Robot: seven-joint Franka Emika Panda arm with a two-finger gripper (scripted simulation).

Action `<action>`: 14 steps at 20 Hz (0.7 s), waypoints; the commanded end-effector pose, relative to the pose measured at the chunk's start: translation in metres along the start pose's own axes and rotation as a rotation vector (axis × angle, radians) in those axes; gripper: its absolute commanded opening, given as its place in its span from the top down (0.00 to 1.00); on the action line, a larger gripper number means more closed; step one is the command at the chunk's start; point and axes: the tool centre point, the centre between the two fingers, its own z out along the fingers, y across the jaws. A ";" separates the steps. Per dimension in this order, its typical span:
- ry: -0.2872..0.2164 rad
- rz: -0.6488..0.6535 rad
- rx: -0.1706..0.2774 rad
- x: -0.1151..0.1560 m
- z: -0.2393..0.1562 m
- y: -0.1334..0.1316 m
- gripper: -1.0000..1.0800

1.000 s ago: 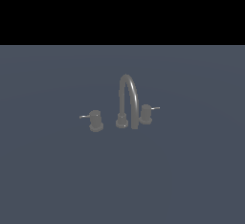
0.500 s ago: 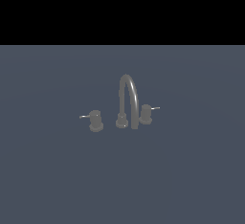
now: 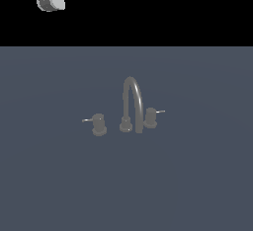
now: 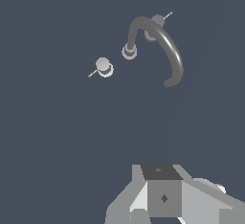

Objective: Turn on the faucet by rotating a designated handle.

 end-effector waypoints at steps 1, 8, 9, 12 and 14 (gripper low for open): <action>-0.001 0.056 0.002 0.005 0.017 -0.011 1.00; -0.003 0.203 0.007 0.022 0.063 -0.040 1.00; -0.003 0.223 0.007 0.025 0.069 -0.043 1.00; -0.004 0.281 0.009 0.033 0.087 -0.054 1.00; -0.005 0.318 0.010 0.038 0.099 -0.060 1.00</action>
